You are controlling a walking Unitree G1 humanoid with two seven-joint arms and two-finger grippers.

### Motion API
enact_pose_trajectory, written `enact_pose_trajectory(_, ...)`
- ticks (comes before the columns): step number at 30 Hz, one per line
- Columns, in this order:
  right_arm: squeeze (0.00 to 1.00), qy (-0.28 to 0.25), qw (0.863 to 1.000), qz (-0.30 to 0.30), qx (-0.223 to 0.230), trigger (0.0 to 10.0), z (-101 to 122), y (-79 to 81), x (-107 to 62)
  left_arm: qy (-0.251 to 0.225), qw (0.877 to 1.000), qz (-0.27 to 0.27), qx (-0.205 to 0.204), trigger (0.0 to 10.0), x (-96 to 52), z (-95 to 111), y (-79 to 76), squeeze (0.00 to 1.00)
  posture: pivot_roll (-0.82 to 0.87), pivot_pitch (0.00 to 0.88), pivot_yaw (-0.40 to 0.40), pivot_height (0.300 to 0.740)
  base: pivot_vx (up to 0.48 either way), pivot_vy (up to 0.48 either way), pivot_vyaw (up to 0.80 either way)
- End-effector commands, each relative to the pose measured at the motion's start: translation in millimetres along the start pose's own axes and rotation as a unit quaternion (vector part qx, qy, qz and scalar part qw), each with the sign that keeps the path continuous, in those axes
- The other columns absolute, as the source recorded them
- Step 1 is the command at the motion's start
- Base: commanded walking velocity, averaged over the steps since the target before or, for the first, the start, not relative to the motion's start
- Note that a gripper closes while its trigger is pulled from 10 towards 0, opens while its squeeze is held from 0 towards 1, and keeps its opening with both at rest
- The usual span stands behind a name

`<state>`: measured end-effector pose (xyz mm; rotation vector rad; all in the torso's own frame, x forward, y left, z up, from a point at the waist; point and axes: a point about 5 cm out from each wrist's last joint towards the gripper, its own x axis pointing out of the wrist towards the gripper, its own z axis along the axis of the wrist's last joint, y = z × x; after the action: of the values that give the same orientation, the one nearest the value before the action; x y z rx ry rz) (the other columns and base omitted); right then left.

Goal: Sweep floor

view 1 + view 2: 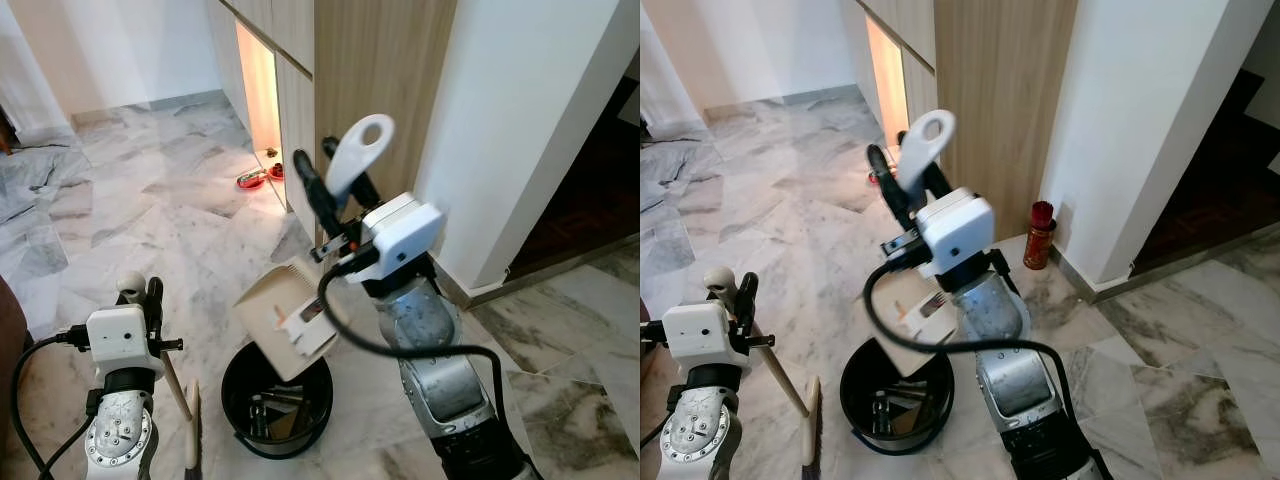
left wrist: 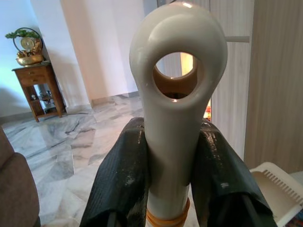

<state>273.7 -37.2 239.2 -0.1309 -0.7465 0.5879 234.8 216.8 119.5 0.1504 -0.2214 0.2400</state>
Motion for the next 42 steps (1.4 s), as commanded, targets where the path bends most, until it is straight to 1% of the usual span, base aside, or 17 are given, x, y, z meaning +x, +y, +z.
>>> enact_pose_trajectory(1, 0.00, -0.064, 0.998, 0.012, -0.008, 10.0, 23.6, 4.8, 6.0, -0.022, 1.000, -0.002, 0.003, 10.0, 4.2, 6.4, -1.4, 0.00, 0.13, 0.010, 0.027, 0.740, 0.000, 0.000, 0.00)
enact_pose_trajectory(4, 0.00, -0.076, 0.997, 0.031, -0.014, 10.0, 27.9, 12.7, 5.7, -0.023, 1.000, -0.001, 0.003, 10.0, 4.5, 6.5, -1.0, 0.00, 0.13, 0.011, 0.025, 0.740, 0.000, 0.000, 0.00)
enact_pose_trajectory(6, 0.00, -0.078, 0.996, 0.040, -0.018, 10.0, 28.6, 14.9, 5.5, -0.023, 1.000, -0.001, 0.003, 10.0, 4.5, 6.5, -1.1, 0.00, 0.13, 0.011, 0.025, 0.740, 0.000, 0.000, 0.00)
enact_pose_trajectory(10, 0.00, -0.084, 0.993, 0.074, -0.044, 10.0, 29.6, 23.9, 3.4, -0.024, 1.000, 0.000, 0.001, 10.0, 4.6, 6.5, -1.6, 0.00, 0.13, 0.011, 0.025, 0.740, 0.000, 0.000, 0.00)
enact_pose_trajectory(30, 0.00, -0.086, 0.991, 0.089, -0.047, 10.0, 30.5, 28.0, 1.7, -0.027, 1.000, -0.002, 0.001, 10.0, 5.6, 6.6, -1.8, 0.00, 0.13, 0.009, 0.024, 0.740, 0.000, 0.000, 0.00)
enact_pose_trajectory(36, 0.00, -0.081, 0.991, 0.089, -0.061, 10.0, 28.4, 27.6, 0.9, -0.026, 1.000, -0.003, 0.000, 10.0, 5.5, 6.3, -2.6, 0.00, 0.13, 0.009, 0.023, 0.740, 0.000, 0.000, 0.00)
enact_pose_trajectory(37, 0.00, -0.076, 0.991, 0.072, -0.088, 10.0, 26.5, 23.0, 0.9, -0.026, 1.000, -0.003, -0.001, 10.0, 5.5, 6.3, -2.8, 0.00, 0.13, 0.009, 0.022, 0.740, 0.000, 0.000, 0.00)
enact_pose_trajectory(38, 0.00, -0.065, 0.990, 0.046, -0.119, 10.0, 22.6, 14.7, 0.9, -0.026, 1.000, -0.003, -0.001, 10.0, 5.3, 6.2, -3.1, 0.00, 0.13, 0.011, 0.022, 0.740, 0.000, 0.000, 0.00)
enact_pose_trajectory(39, 0.00, -0.065, 0.990, 0.046, -0.119, 10.0, 22.6, 14.7, 0.9, -0.026, 1.000, -0.003, -0.001, 10.0, 5.3, 6.2, -3.1, 0.00, 0.13, 0.011, 0.022, 0.740, 0.000, 0.000, 0.00)
enact_pose_trajectory(40, 0.00, -0.057, 0.988, 0.024, -0.140, 10.0, 19.8, 5.7, 0.4, -0.026, 1.000, -0.003, -0.001, 10.0, 5.0, 6.1, -3.2, 0.00, 0.13, 0.010, 0.022, 0.740, 0.000, 0.000, 0.00)
enact_pose_trajectory(41, 0.00, -0.043, 0.982, -0.021, -0.184, 10.0, 16.1, -13.1, -2.1, -0.025, 1.000, -0.003, -0.001, 10.0, 4.3, 5.8, -2.9, 0.00, 0.13, 0.010, 0.022, 0.740, 0.000, 0.000, 0.00)
enact_pose_trajectory(42, 0.00, -0.038, 0.979, -0.037, -0.198, 10.0, 15.0, -20.1, -3.3, -0.024, 1.000, -0.002, -0.001, 10.0, 4.0, 5.6, -2.7, 0.00, 0.13, 0.010, 0.022, 0.740, 0.000, 0.000, 0.00)
